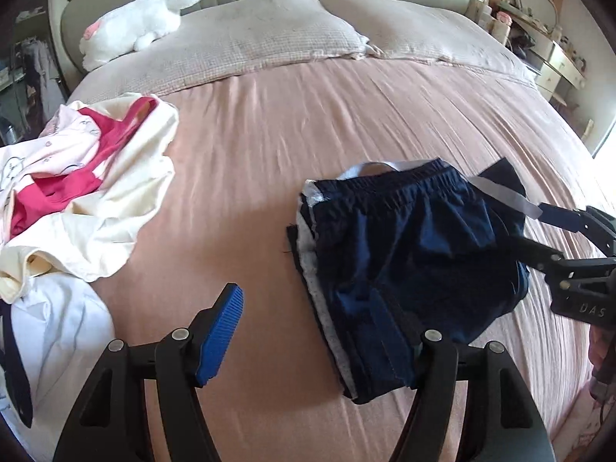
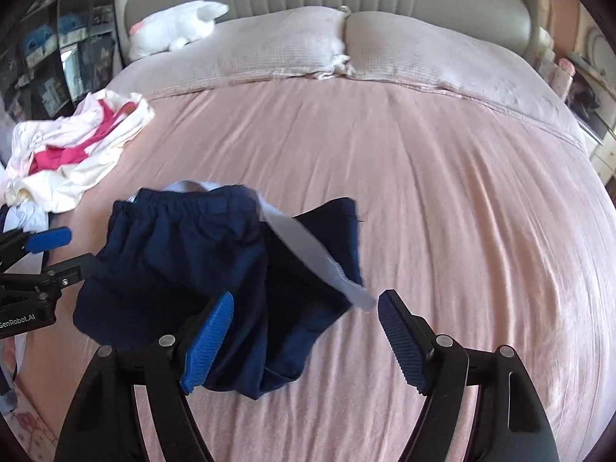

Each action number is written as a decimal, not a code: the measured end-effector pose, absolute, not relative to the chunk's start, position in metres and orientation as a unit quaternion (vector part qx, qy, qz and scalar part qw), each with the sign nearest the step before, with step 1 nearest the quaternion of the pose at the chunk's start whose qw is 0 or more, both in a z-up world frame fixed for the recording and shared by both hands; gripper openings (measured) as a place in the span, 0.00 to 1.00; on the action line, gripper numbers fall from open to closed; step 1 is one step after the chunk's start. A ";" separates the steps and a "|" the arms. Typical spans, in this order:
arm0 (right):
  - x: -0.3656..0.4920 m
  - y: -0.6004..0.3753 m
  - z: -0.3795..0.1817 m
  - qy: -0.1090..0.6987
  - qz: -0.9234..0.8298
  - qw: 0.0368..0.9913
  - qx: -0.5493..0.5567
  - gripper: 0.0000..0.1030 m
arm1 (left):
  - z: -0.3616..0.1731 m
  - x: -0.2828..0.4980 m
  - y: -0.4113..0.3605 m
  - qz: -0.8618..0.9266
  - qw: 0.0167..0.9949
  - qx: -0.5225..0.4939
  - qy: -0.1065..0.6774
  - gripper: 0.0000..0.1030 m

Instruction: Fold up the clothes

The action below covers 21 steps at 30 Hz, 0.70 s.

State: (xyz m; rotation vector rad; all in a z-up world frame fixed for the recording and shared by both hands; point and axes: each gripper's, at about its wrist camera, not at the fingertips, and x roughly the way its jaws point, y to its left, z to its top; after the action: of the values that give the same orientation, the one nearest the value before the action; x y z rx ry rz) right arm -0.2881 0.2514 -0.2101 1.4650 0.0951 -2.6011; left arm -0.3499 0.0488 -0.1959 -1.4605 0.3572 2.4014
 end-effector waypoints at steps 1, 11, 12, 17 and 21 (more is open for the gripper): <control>-0.288 0.248 -0.218 0.049 -0.859 0.076 0.503 0.75 | -0.202 -0.350 0.050 0.832 0.147 -0.517 0.135 0.66; -0.300 0.307 -0.236 -0.174 -0.824 0.080 0.534 0.76 | -0.215 -0.382 0.000 0.799 0.196 -0.557 -0.112 0.63; -0.301 0.305 -0.240 -0.175 -0.821 0.083 0.537 0.76 | -0.216 -0.382 0.002 0.800 0.198 -0.556 -0.109 0.63; -0.301 0.282 -0.234 -0.145 -0.830 0.105 0.529 0.64 | -0.216 -0.377 0.022 0.796 0.220 -0.557 -0.087 0.38; -0.308 0.265 -0.234 -0.104 -0.835 0.116 0.528 0.46 | -0.218 -0.379 0.025 0.800 0.213 -0.556 -0.079 0.28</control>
State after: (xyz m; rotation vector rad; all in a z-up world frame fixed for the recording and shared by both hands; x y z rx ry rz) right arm -0.3081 0.2648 -0.2340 1.5460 -0.3060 -2.4460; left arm -0.3790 0.0250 -0.2181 -1.5424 -0.2188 2.2198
